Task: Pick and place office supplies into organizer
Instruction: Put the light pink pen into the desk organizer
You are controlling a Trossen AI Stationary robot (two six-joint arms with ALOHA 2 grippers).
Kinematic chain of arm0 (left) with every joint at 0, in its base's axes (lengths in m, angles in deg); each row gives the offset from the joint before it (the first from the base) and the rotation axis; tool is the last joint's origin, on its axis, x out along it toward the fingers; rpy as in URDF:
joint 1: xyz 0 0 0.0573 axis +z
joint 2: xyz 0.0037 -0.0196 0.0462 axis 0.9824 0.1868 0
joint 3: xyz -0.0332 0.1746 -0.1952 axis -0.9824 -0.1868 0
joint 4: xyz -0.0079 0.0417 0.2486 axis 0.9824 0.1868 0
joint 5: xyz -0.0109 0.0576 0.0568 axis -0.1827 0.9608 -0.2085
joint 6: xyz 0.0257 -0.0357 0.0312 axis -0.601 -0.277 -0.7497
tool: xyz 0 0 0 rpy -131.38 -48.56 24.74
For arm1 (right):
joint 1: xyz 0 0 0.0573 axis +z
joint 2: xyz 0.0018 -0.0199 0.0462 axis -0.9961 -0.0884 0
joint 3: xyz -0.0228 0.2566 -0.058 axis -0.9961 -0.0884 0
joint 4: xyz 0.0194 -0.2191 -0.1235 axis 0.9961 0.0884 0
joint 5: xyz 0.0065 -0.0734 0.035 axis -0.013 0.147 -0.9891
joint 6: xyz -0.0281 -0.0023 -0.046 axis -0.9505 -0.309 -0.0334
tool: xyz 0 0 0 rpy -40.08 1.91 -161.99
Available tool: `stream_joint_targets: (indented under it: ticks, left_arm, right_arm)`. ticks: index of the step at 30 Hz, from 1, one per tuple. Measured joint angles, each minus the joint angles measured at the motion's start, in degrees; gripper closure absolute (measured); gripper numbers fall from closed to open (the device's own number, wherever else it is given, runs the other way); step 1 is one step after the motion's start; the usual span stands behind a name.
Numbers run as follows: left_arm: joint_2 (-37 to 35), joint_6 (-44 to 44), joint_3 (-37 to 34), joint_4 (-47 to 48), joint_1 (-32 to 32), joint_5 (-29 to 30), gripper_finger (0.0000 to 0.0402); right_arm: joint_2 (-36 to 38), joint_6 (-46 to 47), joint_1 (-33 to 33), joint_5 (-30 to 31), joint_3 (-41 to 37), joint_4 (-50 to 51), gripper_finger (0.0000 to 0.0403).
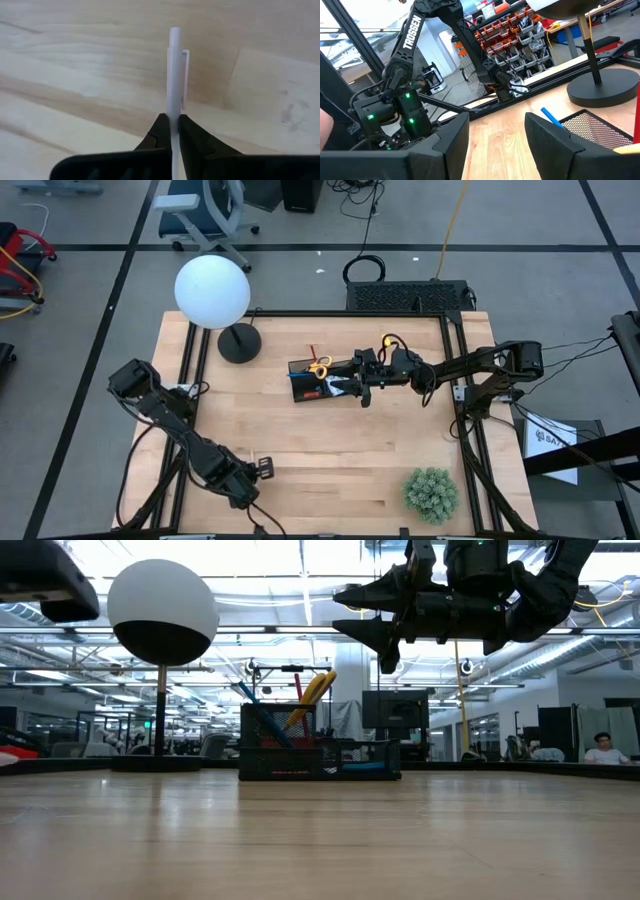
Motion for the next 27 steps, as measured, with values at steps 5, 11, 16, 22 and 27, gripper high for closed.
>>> stream_joint_targets:
  ticks: [5,11,16,22,27]
  left_arm:
    - [-2.35,1.38,0.0,0.11,0.67,2.41,0.0397]
    - [-5.56,3.39,0.02,0.26,2.17,8.5,0.0397]
    - [-8.54,5.32,0.02,-0.16,4.32,12.35,0.0397]
    - [-11.6,7.57,0.02,-0.54,7.48,14.84,0.0397]
    - [-13.66,9.22,0.02,-0.71,9.79,17.12,0.0397]
  right_arm:
    - [0.0,0.04,0.0,0.0,0.0,0.0,0.0216]
    - [0.0,-0.01,0.0,0.0,0.0,-0.02,0.0216]
    - [0.0,0.02,0.0,0.0,0.0,-0.2,0.0216]
    - [0.0,0.62,0.02,-0.21,0.0,-1.2,0.0216]
    - [0.0,1.52,0.02,-0.26,0.0,-1.33,0.0216]
